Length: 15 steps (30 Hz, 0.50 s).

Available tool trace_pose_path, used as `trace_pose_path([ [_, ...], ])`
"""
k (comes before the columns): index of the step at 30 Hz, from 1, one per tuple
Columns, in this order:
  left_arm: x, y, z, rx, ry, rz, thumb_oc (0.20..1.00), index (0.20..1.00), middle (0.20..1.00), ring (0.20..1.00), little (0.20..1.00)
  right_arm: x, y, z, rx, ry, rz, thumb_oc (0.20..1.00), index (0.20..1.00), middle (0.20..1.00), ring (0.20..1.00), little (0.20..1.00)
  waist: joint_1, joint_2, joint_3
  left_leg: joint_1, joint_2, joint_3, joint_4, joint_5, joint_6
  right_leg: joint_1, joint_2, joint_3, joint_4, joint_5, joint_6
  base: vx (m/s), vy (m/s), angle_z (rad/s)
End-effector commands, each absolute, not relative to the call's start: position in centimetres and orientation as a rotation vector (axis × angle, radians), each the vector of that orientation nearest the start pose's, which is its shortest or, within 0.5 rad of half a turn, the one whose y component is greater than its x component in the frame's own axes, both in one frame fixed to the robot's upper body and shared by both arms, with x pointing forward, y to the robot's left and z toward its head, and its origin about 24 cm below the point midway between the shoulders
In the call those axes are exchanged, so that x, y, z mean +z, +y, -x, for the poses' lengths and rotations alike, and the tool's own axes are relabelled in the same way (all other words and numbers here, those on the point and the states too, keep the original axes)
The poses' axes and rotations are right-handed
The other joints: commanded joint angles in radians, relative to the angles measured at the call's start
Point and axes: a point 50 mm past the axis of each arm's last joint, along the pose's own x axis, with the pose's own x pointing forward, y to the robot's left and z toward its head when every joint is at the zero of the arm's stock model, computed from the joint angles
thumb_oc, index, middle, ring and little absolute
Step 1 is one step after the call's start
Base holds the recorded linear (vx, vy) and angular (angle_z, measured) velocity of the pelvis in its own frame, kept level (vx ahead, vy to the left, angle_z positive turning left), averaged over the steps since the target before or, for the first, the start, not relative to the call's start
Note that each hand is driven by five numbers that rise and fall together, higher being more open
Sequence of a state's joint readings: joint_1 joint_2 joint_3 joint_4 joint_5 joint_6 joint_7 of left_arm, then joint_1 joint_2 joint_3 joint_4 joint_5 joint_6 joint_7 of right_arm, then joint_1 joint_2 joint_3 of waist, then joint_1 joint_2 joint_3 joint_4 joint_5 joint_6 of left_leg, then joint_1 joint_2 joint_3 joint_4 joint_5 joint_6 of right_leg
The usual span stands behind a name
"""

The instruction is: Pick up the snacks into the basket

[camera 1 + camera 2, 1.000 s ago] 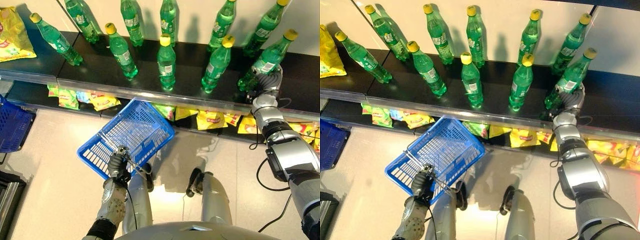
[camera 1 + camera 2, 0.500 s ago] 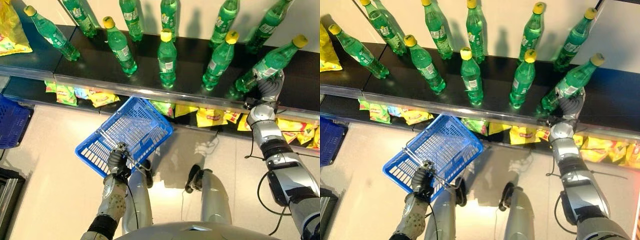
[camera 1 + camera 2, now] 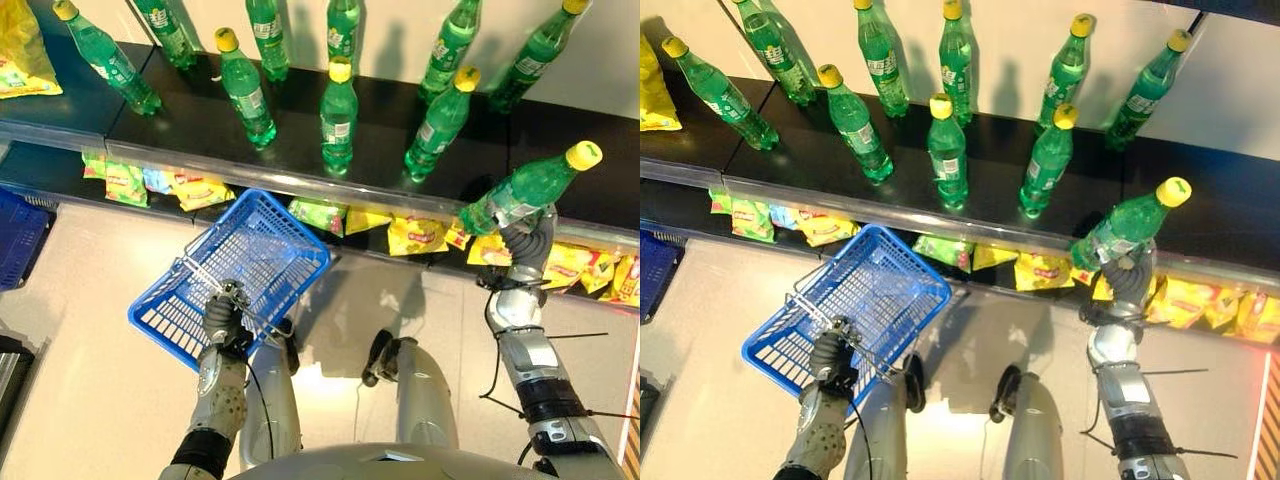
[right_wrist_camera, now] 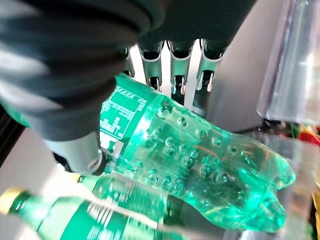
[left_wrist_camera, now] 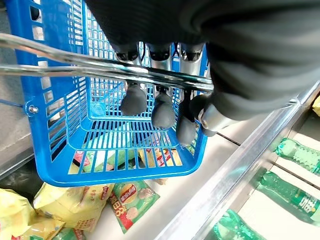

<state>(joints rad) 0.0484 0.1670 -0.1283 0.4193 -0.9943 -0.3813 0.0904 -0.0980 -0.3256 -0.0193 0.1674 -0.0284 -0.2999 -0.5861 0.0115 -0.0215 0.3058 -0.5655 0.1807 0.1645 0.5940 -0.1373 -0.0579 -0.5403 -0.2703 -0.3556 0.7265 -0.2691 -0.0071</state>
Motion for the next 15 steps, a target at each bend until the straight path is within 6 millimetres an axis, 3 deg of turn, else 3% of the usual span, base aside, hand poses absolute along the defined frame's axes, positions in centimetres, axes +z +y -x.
trace_pose_path([
  [1, -0.1, 20.6, -22.5, 0.313, -0.086, 0.678, 0.2, 0.2, 0.2, 0.2, 0.2, 14.6, -21.8, -25.7, -0.412, -0.725, 0.188, 0.2, 0.2, 0.2, 0.2, 0.2, -0.014, -0.007, -0.061, 0.046, 0.015, 0.023, 0.006, -0.03, 0.019, 0.064, -0.004, 0.019, -0.118, 0.137, 0.115, 0.0, 0.0, 0.0],
  [6, 0.7, 20.4, -22.7, 0.288, -0.114, 0.691, 0.2, 0.2, 0.2, 0.2, 0.2, 15.1, -19.2, -25.8, -0.192, -0.734, 0.133, 0.2, 0.2, 0.2, 0.2, 0.2, -0.004, -0.017, -0.049, 0.051, 0.009, 0.018, -0.02, -0.013, 0.018, 0.076, -0.006, 0.011, -0.137, 0.146, 0.114, 0.0, -0.001, 0.03],
  [10, 1.4, 20.1, -22.9, 0.235, -0.131, 0.692, 0.2, 0.2, 0.2, 0.2, 0.2, 15.4, -15.4, -27.0, 0.074, -0.709, 0.112, 0.2, 0.2, 0.2, 0.2, 0.2, 0.028, -0.026, -0.034, 0.051, -0.002, 0.011, -0.039, 0.001, 0.015, 0.087, -0.017, -0.009, -0.149, 0.156, 0.117, 0.01, -0.014, 0.11],
  [11, 1.4, 20.1, -22.9, 0.235, -0.131, 0.692, 0.2, 0.2, 0.2, 0.2, 0.2, 15.4, -15.4, -27.0, 0.074, -0.709, 0.112, 0.2, 0.2, 0.2, 0.2, 0.2, 0.028, -0.026, -0.034, 0.051, -0.002, 0.011, -0.039, 0.001, 0.015, 0.087, -0.017, -0.009, -0.149, 0.156, 0.117, 0.01, -0.035, 0.12],
  [12, 1.7, 19.8, -23.1, 0.206, -0.132, 0.691, 0.2, 0.2, 0.2, 0.2, 0.2, 15.7, -13.6, -27.7, 0.172, -0.7, 0.129, 0.2, 0.2, 0.2, 0.2, 0.2, 0.05, -0.029, -0.028, 0.047, -0.007, 0.002, -0.041, 0.005, 0.015, 0.088, -0.02, -0.017, -0.149, 0.157, 0.118, 0.0, -0.022, 0.09],
  [13, 1.7, 19.8, -23.1, 0.206, -0.132, 0.691, 0.2, 0.2, 0.2, 0.2, 0.2, 15.7, -13.5, -27.7, 0.173, -0.701, 0.129, 0.2, 0.2, 0.2, 0.2, 0.2, 0.049, -0.029, -0.028, 0.047, -0.007, 0.002, -0.041, 0.005, 0.015, 0.089, -0.02, -0.018, -0.149, 0.157, 0.118, 0.01, -0.038, 0.16],
  [15, 1.9, 19.4, -23.2, 0.172, -0.129, 0.689, 0.2, 0.2, 0.2, 0.2, 0.2, 16.0, -11.2, -28.9, 0.27, -0.688, 0.15, 0.2, 0.2, 0.2, 0.2, 0.2, 0.078, -0.029, -0.022, 0.043, -0.012, -0.005, -0.046, 0.009, 0.016, 0.094, -0.023, -0.032, -0.15, 0.157, 0.117, 0.01, -0.028, 0.22],
])
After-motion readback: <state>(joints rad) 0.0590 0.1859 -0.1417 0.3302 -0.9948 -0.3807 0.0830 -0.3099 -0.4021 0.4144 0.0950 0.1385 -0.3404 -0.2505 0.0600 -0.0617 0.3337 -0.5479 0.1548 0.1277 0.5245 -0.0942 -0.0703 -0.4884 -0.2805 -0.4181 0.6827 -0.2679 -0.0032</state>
